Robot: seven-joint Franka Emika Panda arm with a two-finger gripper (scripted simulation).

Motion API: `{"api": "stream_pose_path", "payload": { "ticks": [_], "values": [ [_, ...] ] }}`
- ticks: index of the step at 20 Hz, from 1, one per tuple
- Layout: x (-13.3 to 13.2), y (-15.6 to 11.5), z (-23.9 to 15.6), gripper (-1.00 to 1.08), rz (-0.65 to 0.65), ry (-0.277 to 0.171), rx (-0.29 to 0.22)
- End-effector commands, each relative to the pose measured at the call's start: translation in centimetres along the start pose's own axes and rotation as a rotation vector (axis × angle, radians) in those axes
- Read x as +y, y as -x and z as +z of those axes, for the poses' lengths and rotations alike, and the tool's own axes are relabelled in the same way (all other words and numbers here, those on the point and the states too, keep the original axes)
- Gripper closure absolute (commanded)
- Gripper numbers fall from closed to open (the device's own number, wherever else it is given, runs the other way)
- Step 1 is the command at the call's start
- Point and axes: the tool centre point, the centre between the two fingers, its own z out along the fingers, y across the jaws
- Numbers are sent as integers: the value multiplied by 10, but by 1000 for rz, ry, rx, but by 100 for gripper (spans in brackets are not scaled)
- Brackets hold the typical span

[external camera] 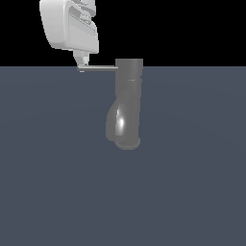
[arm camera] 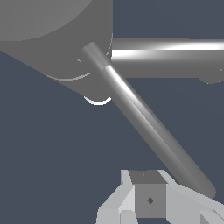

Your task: Turn on the faucet by rotating a designated handle.

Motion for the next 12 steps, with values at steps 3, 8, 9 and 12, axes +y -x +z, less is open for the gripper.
{"api": "stream_pose_path", "payload": {
  "ticks": [3,8,9,12],
  "values": [
    [10,-13,0,108,5,2,2],
    [20,-24,0,108,4,3,2],
    [22,-27,0,108,4,3,2],
    [29,-33,0,108,4,3,3]
  ]
}}
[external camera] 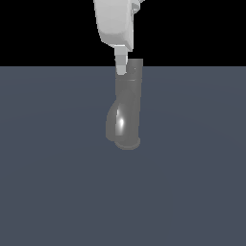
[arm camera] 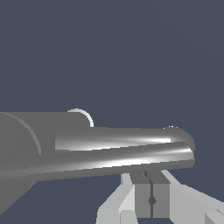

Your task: Turn on the faucet by rotating a designated handle.

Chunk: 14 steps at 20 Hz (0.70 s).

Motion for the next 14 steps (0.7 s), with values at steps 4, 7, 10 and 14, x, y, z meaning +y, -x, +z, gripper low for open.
{"api": "stream_pose_path", "payload": {
  "ticks": [4,7,10,14],
  "values": [
    [-2,-44,0,108,23,0,0],
    [-3,-62,0,108,24,0,0],
    [-4,-48,0,108,-5,-1,0],
    [-16,-61,0,108,-1,0,0]
  ]
}}
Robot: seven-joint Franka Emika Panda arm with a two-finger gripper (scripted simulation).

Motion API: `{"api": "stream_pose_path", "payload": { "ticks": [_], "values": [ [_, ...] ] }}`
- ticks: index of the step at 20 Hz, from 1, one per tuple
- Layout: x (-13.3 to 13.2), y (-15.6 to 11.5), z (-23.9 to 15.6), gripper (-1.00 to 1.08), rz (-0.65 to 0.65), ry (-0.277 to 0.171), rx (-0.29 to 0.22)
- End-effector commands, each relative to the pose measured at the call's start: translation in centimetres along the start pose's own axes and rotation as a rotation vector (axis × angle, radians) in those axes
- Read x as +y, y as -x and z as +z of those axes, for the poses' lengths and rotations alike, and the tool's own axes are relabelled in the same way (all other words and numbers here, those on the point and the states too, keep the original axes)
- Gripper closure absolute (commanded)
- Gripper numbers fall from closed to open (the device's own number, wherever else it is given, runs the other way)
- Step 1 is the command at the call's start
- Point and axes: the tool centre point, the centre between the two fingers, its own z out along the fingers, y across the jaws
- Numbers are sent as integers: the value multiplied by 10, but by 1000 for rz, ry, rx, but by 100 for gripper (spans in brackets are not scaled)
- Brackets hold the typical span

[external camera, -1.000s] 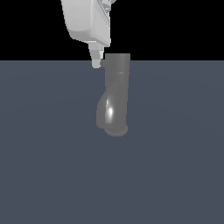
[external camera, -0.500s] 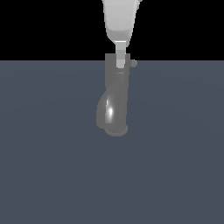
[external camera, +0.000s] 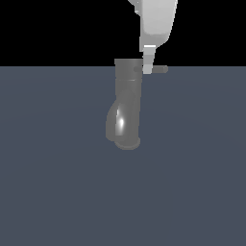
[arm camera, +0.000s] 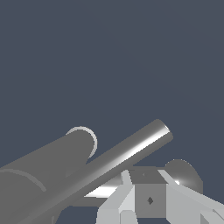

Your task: Turn on the faucet by rotating a designated handle.

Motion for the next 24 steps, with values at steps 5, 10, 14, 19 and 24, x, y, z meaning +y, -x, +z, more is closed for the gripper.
{"api": "stream_pose_path", "payload": {
  "ticks": [5,10,14,19,24],
  "values": [
    [-19,-24,0,108,15,-1,0],
    [-33,-40,0,108,20,-1,0],
    [-45,-53,0,108,24,0,0],
    [-58,-68,0,108,29,0,-1],
    [-69,-80,0,108,33,0,-1]
  ]
}}
